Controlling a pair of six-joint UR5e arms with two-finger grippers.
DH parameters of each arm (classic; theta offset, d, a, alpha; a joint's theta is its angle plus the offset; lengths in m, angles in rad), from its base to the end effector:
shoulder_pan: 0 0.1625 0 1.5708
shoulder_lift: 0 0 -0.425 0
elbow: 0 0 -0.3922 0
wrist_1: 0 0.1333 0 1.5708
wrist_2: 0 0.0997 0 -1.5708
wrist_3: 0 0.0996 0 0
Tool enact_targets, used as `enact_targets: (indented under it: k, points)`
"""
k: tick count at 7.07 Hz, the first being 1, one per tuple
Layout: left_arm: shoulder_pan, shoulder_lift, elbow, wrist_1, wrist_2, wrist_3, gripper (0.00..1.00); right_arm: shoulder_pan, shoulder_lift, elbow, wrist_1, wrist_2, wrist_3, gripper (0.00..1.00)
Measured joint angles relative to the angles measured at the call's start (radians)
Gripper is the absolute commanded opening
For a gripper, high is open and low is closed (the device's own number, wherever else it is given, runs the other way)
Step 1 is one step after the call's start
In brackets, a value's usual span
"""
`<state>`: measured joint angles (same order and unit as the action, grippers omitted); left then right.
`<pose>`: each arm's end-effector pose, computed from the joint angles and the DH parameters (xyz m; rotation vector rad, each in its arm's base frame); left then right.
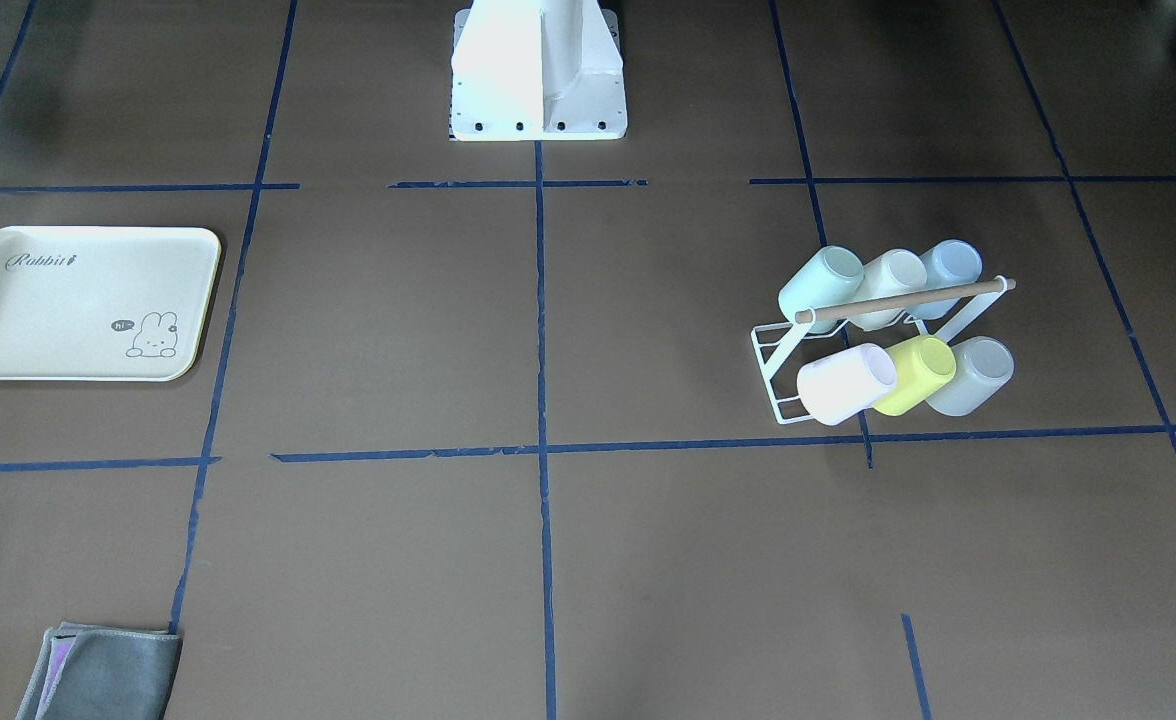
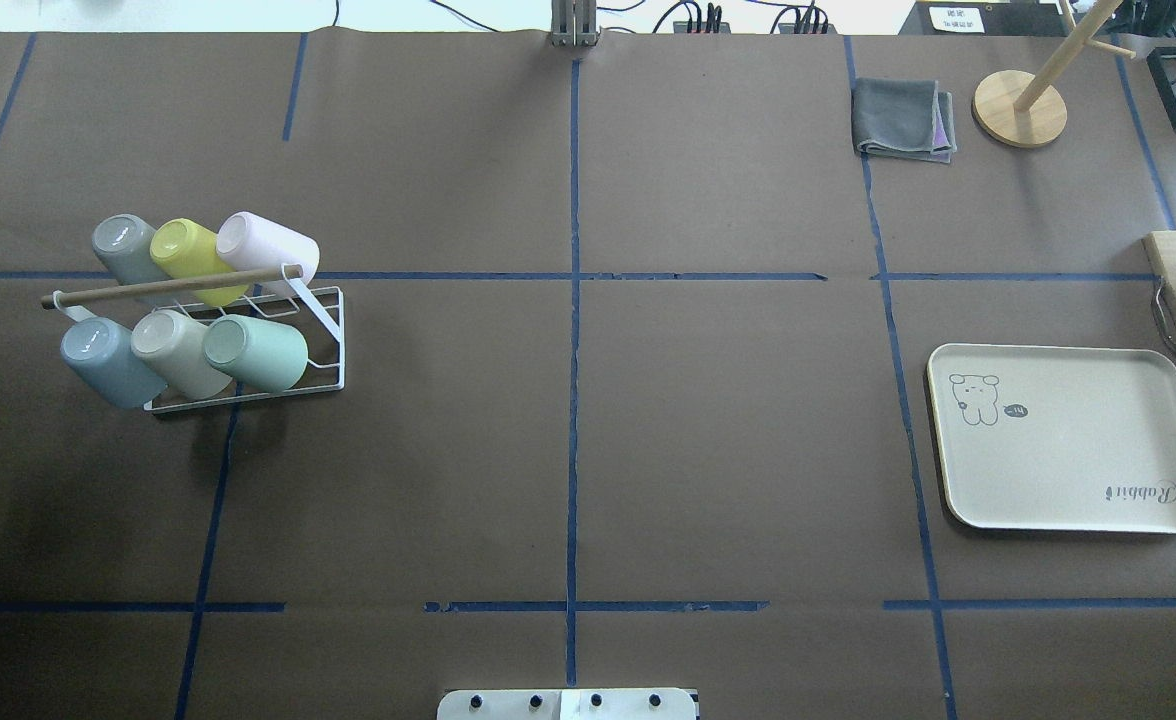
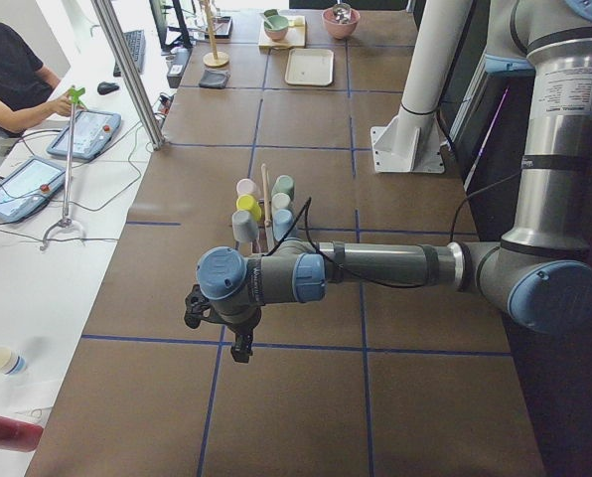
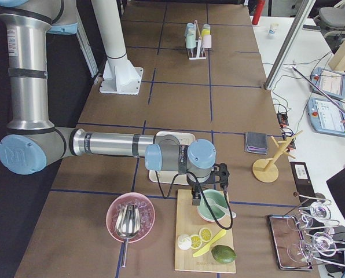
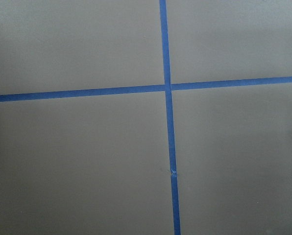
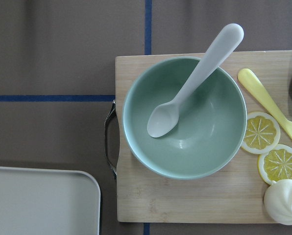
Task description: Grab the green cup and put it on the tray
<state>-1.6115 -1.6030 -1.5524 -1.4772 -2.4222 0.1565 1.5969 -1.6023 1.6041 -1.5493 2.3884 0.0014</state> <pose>-0.0787 -0.4972 0.6552 0.0092 0.8543 0.0747 0.0732 -0.4783 0.6524 0.0321 -0.8172 0.0164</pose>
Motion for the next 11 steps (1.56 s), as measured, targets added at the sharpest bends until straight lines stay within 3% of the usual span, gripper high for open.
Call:
enact_targets:
  k: [8,11]
  points:
    - [0.001,0.000,-0.014,0.000,0.000,-0.003,1.00,-0.005,0.009,-0.001,0.000,-0.001,0.003,1.00]
    - [0.000,0.007,-0.047,0.000,0.001,-0.019,1.00,-0.029,0.064,0.010,-0.012,0.004,0.012,1.00]
